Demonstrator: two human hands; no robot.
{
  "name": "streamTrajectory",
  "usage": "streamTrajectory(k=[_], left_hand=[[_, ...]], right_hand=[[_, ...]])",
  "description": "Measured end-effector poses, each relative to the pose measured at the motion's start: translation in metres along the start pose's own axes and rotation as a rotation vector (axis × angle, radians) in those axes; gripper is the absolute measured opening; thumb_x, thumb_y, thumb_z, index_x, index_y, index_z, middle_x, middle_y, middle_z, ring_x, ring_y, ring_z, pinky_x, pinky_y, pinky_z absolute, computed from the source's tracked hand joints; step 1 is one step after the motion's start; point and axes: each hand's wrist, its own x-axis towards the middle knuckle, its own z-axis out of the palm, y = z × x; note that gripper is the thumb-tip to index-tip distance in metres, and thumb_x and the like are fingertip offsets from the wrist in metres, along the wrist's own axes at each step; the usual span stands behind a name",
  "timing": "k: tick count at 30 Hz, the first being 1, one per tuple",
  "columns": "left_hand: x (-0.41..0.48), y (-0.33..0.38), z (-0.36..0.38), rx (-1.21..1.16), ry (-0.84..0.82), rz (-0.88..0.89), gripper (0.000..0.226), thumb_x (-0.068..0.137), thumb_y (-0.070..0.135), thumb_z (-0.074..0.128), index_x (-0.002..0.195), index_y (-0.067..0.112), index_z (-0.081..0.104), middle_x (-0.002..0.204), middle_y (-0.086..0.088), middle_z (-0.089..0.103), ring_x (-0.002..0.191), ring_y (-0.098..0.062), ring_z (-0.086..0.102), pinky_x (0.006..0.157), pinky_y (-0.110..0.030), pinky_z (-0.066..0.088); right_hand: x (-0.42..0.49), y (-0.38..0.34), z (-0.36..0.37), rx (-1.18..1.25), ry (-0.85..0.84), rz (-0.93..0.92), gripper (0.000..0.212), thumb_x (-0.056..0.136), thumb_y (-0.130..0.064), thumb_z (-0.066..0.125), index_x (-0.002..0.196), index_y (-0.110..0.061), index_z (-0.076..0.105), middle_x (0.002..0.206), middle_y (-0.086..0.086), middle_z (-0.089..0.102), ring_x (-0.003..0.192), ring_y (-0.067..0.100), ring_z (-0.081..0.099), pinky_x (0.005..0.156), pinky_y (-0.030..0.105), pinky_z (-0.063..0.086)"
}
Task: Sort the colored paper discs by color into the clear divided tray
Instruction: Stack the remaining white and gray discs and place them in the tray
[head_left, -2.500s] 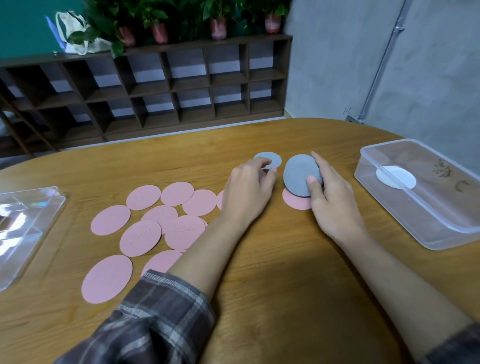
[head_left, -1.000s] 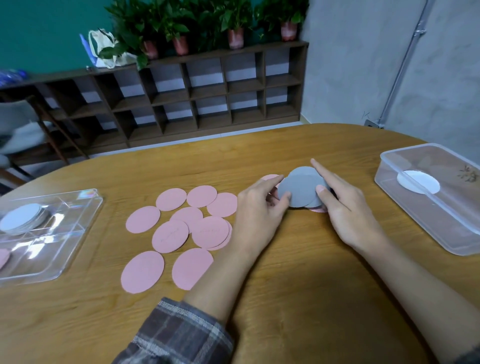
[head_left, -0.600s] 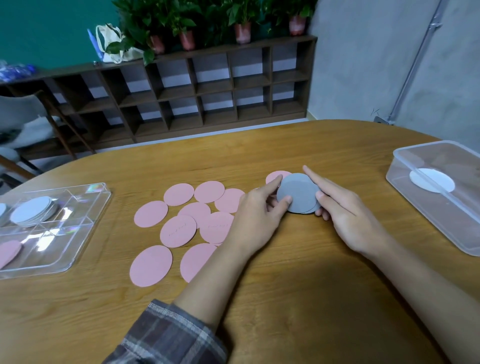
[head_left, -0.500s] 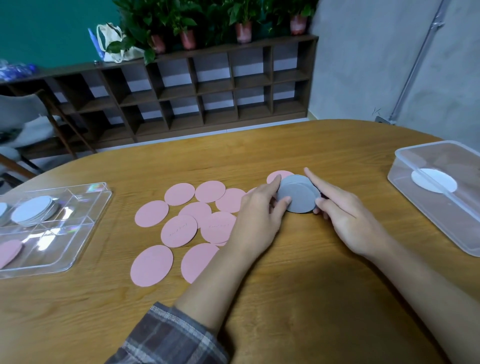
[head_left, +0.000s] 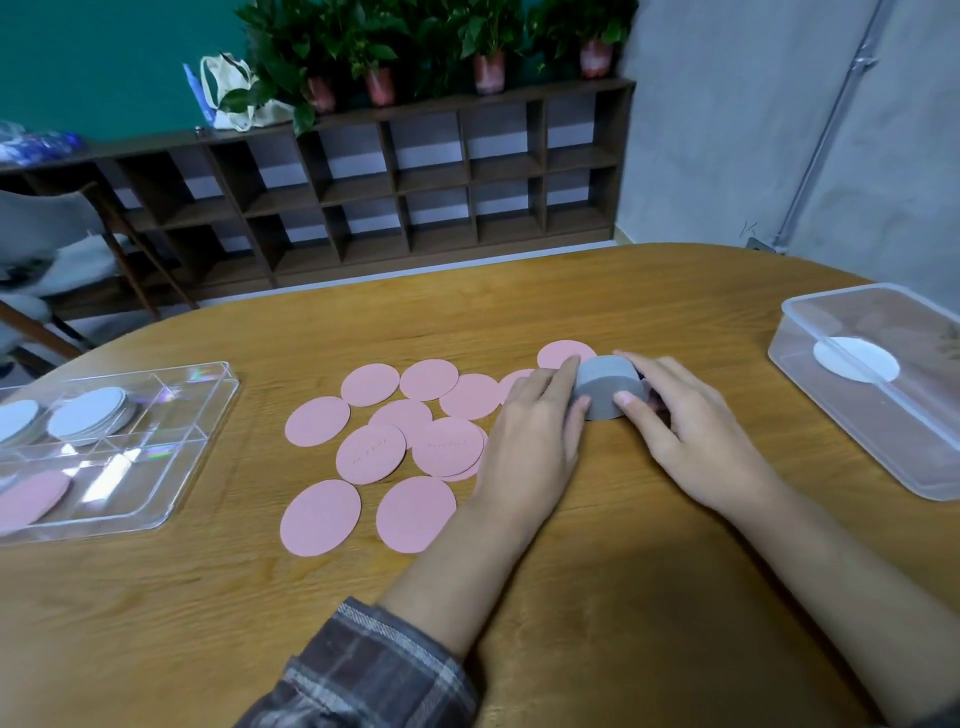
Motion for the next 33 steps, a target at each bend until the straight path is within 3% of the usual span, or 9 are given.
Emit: streamTrajectory(k=[4, 8, 12, 19, 23, 30, 33], left_hand=[[-0.009, -0.006, -0.009, -0.154, 0.019, -0.030, 0.042, 0.102, 0.027, 0.065, 0.143, 0.017, 0.062, 0.118, -0.003, 0.065, 0.105, -0.018, 0.066, 0.094, -0.038, 0.058], [-0.027, -0.001, -0.029, -0.249, 0.063, -0.086, 0.033, 0.095, 0.026, 0.075, 0.126, 0.018, 0.070, 0.102, 0.005, 0.072, 0.090, -0.006, 0.064, 0.087, -0.027, 0.055], [-0.047, -0.006, -0.053, -0.339, 0.068, -0.116, 0.024, 0.090, 0.026, 0.080, 0.112, 0.020, 0.071, 0.090, 0.010, 0.069, 0.082, -0.007, 0.062, 0.077, -0.024, 0.054], [-0.071, -0.029, -0.132, -0.289, 0.028, -0.084, 0.024, 0.087, 0.027, 0.084, 0.107, 0.019, 0.074, 0.084, 0.005, 0.071, 0.072, -0.006, 0.061, 0.067, -0.013, 0.046], [-0.085, -0.053, -0.187, -0.213, 0.006, -0.093, 0.026, 0.087, 0.030, 0.084, 0.109, 0.022, 0.075, 0.087, 0.003, 0.074, 0.075, -0.010, 0.065, 0.068, -0.012, 0.046], [-0.118, -0.107, -0.270, -0.181, 0.068, -0.219, 0.024, 0.086, 0.034, 0.085, 0.107, 0.025, 0.077, 0.085, 0.004, 0.076, 0.076, -0.012, 0.068, 0.069, -0.016, 0.048], [-0.130, -0.128, -0.303, -0.214, 0.096, -0.273, 0.023, 0.087, 0.030, 0.085, 0.107, 0.024, 0.078, 0.084, 0.000, 0.077, 0.074, -0.012, 0.067, 0.071, -0.020, 0.054]], right_hand=[[-0.008, -0.006, -0.002, 0.027, 0.016, -0.026, 0.036, 0.100, -0.025, 0.062, 0.136, -0.027, 0.059, 0.100, -0.013, 0.059, 0.093, 0.010, 0.055, 0.086, 0.017, 0.039], [-0.017, -0.018, 0.000, 0.084, 0.011, 0.008, 0.031, 0.097, -0.033, 0.065, 0.127, -0.035, 0.060, 0.101, -0.008, 0.065, 0.087, 0.011, 0.059, 0.080, 0.027, 0.045], [-0.033, -0.041, 0.010, 0.135, 0.013, -0.012, 0.030, 0.096, -0.027, 0.068, 0.122, -0.040, 0.058, 0.095, -0.010, 0.064, 0.078, 0.012, 0.057, 0.070, 0.014, 0.040], [-0.040, -0.104, 0.034, 0.180, -0.046, -0.058, 0.030, 0.096, -0.030, 0.069, 0.123, -0.037, 0.059, 0.100, -0.012, 0.066, 0.075, 0.014, 0.054, 0.068, 0.011, 0.040], [-0.032, -0.149, 0.057, 0.242, -0.114, -0.097, 0.026, 0.094, -0.029, 0.071, 0.116, -0.039, 0.061, 0.096, -0.009, 0.068, 0.070, 0.005, 0.056, 0.066, 0.009, 0.041], [-0.005, -0.222, 0.115, 0.246, -0.236, -0.148, 0.025, 0.092, -0.039, 0.071, 0.116, -0.034, 0.064, 0.089, -0.013, 0.069, 0.064, 0.005, 0.055, 0.066, 0.026, 0.044], [0.006, -0.255, 0.139, 0.257, -0.271, -0.155, 0.024, 0.092, -0.042, 0.071, 0.113, -0.033, 0.064, 0.090, -0.012, 0.069, 0.073, 0.009, 0.059, 0.071, 0.027, 0.048]])
